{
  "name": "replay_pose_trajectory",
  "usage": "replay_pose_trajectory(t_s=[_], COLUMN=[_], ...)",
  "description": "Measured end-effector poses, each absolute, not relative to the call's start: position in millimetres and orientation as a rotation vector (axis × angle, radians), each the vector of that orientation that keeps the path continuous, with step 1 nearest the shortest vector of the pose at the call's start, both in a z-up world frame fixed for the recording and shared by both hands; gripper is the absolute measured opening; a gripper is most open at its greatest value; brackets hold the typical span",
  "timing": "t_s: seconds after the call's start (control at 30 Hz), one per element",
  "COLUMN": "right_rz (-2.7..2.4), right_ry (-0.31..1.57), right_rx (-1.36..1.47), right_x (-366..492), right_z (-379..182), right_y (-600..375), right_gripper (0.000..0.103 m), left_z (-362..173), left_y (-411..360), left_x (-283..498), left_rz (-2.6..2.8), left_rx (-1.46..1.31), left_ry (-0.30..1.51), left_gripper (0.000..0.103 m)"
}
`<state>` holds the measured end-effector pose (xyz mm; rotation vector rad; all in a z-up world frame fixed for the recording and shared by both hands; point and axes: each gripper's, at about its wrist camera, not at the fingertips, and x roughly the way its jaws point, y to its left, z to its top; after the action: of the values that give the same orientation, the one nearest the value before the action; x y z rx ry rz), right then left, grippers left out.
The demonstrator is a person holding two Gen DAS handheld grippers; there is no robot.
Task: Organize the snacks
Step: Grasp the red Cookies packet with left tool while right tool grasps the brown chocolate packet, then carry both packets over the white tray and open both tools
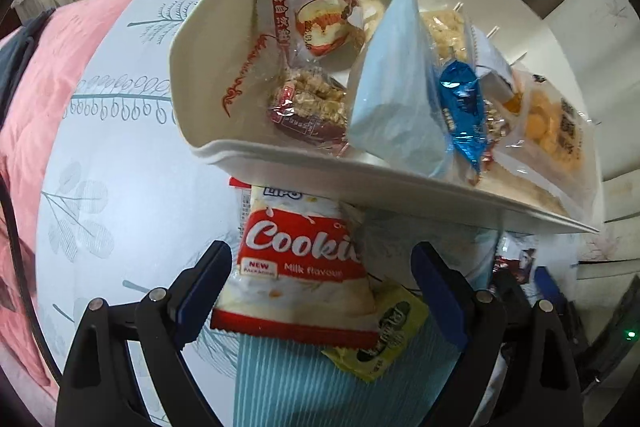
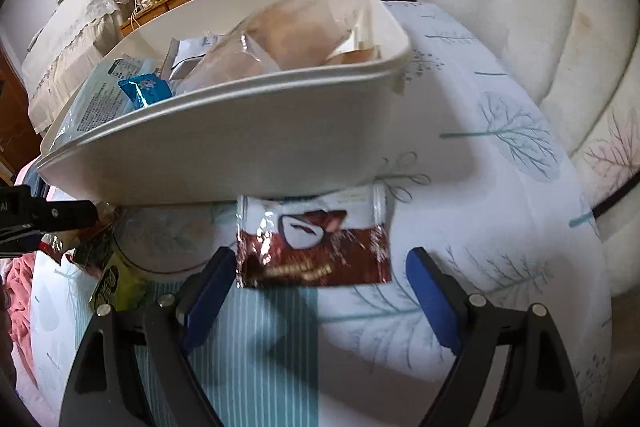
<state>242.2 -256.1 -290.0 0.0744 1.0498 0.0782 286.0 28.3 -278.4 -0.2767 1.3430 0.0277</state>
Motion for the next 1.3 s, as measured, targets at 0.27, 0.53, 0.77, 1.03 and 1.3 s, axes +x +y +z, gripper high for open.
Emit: replay_pose_trajectory(t_s=[0.27, 0.53, 0.77, 1.03, 1.3], right_rz=[0.043, 0.060, 0.071, 0.145, 0.218], right_ry=[1.042, 1.029, 1.040, 1.091, 1.200], right_rx=[-0.026, -0.059, -0.069, -0.117, -0.129], right_x=[247, 244, 245, 240, 236], right_z=[-294, -292, -290, -284, -279], right_y=[-242, -230, -219, -201, -182], right_gripper=[0.088, 0.074, 0.066, 0.040, 0.032], left_z=[-292, -300, -299, -294, -275], left_y=[17, 18, 26, 34, 50], left_x=[298, 295, 286, 264, 236], left_rz=[0.072, 0.108, 0.121, 0.129, 0.133], left_rx=[-0.236, -0.230, -0.271, -0.297, -0.348], left_ry=[1.336, 1.326, 1.287, 1.320, 1.361], left_gripper=[0.087, 0.069, 0.056, 0.055, 0.048])
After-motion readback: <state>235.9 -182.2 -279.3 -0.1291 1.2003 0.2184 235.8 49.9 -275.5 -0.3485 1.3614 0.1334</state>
